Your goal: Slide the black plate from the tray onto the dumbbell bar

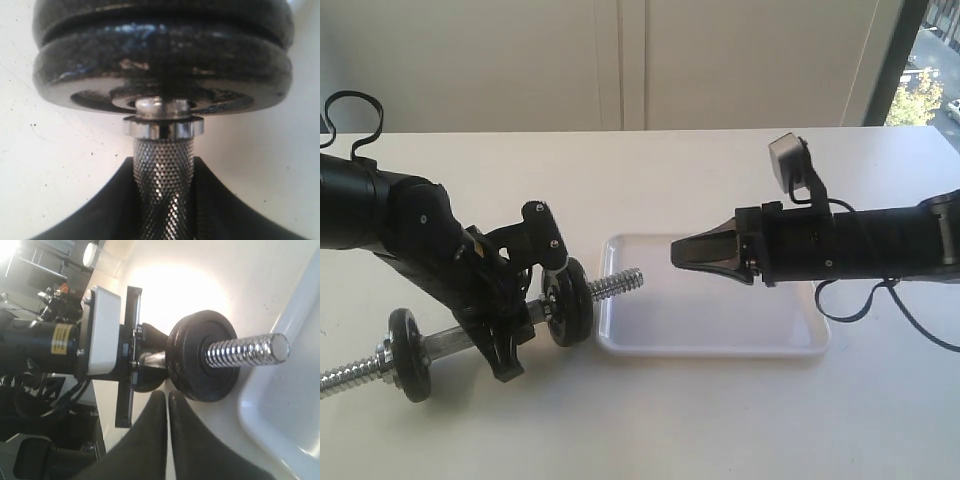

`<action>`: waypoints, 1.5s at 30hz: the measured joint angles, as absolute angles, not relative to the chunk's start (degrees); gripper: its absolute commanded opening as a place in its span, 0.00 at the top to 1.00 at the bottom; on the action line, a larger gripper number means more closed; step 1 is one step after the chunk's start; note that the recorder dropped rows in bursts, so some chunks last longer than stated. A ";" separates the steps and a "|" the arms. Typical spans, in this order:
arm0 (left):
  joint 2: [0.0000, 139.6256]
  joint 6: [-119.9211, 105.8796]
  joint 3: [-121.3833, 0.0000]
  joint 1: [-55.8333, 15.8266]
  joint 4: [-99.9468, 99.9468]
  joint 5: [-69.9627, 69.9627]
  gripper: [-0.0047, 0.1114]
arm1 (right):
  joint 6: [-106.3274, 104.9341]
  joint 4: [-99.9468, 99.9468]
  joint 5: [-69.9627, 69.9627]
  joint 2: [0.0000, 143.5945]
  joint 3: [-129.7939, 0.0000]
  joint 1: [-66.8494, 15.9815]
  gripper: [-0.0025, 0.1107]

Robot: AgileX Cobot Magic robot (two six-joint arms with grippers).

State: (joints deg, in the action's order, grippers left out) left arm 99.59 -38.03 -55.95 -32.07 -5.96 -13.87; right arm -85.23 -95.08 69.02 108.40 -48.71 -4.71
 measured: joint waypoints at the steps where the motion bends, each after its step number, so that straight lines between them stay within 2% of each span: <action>1: 99.59 -38.03 -55.95 -32.07 -5.96 -13.87 0.96 | -85.42 -95.71 69.02 107.57 -48.25 -4.23 0.96; 21: 99.59 -38.03 -56.05 -32.07 -5.96 -13.97 0.95 | -85.23 -95.88 69.23 93.08 -46.14 -2.35 0.96; 23: 99.59 -38.03 -56.05 -32.07 -5.96 -13.97 0.90 | -85.13 -95.76 69.23 91.29 -46.00 -2.35 0.96; 35: 99.37 -38.03 -56.50 -32.07 -6.29 -13.96 0.46 | -81.60 -95.37 69.44 79.42 -45.50 -2.35 0.96; 45: 99.24 -38.03 -56.50 -32.07 -6.41 -13.83 0.45 | -80.32 -93.86 69.44 77.15 -45.48 -2.35 0.96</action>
State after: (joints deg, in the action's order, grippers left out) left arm 99.24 -38.03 -56.50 -32.07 -6.41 -13.83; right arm -80.32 -93.86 69.44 77.15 -45.48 -2.35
